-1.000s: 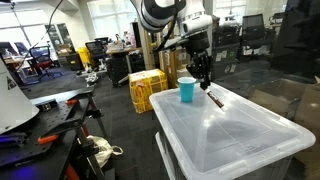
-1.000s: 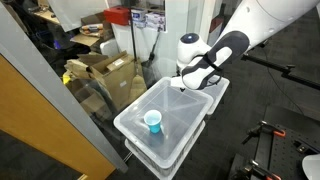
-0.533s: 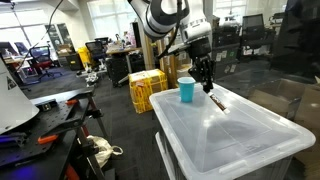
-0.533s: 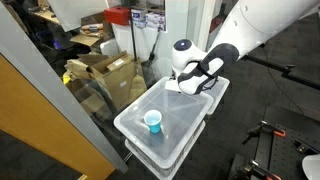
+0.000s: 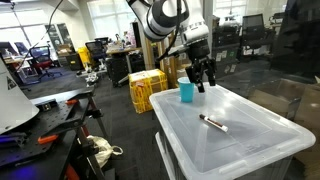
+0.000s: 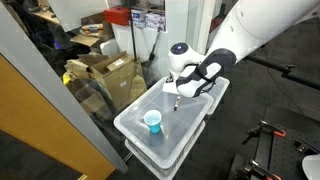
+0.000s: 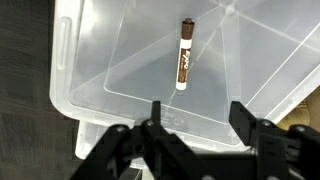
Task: Take the marker out of the cup and put it on the table
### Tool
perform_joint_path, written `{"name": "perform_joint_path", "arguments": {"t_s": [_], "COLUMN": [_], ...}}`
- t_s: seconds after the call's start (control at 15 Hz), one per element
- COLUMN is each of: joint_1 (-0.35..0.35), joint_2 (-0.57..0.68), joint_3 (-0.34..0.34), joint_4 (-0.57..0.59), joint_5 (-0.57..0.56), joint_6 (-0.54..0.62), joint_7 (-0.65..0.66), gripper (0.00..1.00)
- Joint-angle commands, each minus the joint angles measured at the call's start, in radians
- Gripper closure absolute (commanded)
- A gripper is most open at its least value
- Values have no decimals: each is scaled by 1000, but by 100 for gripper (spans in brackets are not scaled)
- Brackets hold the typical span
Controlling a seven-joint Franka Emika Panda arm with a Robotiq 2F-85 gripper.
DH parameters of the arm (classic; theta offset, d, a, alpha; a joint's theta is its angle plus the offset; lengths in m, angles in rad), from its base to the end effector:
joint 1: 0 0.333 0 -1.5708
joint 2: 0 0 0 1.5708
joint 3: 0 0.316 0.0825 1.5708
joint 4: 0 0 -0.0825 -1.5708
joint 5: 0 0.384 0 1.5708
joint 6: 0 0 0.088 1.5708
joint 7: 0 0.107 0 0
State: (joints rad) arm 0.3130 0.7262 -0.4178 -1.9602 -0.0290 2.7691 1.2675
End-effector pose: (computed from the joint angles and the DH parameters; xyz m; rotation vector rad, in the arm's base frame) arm 0.6200 -0.0571 0.1408 2.4148 -1.7079 0.3978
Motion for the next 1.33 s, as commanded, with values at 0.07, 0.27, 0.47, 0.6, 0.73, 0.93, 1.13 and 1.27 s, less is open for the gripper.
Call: {"name": "perform_joint_path", "arguments": {"t_s": [0.07,0.27,0.47,0.6,0.73,0.93,1.13,1.27], "joint_1": [5,15,26,48,56,27,-35,-114], "joint_2": [-46,-74,-113,-144,-182,-261,-347,-408], "joint_3": [15,17,17,1,1,49,138,241], "joint_4": [-31,-63,-113,-158,-203,-267,-328,-367], "joint_5": [-31,-40,-58,-74,-84,-100,-78,-36], "joint_6": [22,64,144,195,219,213,198,181], "joint_7": [-1,-12,-40,-54,-105,-248,-428,-574], "gripper": [0,0,0,0,0,0,0,0]}}
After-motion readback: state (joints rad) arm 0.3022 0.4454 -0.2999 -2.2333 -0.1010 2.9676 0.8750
